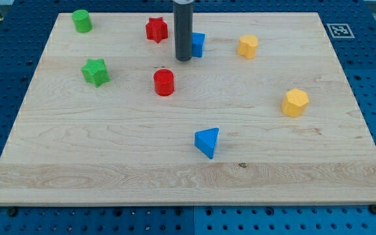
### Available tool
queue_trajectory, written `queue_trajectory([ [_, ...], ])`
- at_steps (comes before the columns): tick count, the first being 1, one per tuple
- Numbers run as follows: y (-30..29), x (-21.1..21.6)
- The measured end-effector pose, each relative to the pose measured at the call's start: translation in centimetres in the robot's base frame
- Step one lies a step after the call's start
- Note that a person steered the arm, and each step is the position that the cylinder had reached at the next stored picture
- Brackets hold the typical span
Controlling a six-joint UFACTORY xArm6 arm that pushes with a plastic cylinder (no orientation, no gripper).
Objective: Push the blue cube right side of red star
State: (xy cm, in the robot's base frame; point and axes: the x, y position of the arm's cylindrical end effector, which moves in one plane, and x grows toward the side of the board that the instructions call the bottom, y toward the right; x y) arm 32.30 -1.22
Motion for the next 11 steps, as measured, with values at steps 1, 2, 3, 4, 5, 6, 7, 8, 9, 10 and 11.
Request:
queue_trajectory([
  [1, 2.4, -2.0],
  [2, 3.6, -1.4],
  [3, 6.8, 1.2],
  [4, 8.7, 1.8],
  [5, 9.7, -2.0],
  [6, 9.9, -2.6],
  [7, 7.6, -2.6],
  [8, 5.9, -2.6],
  [9, 5.2, -2.7],
  [10, 4.3, -2.8],
  [11, 3.8, -2.8],
])
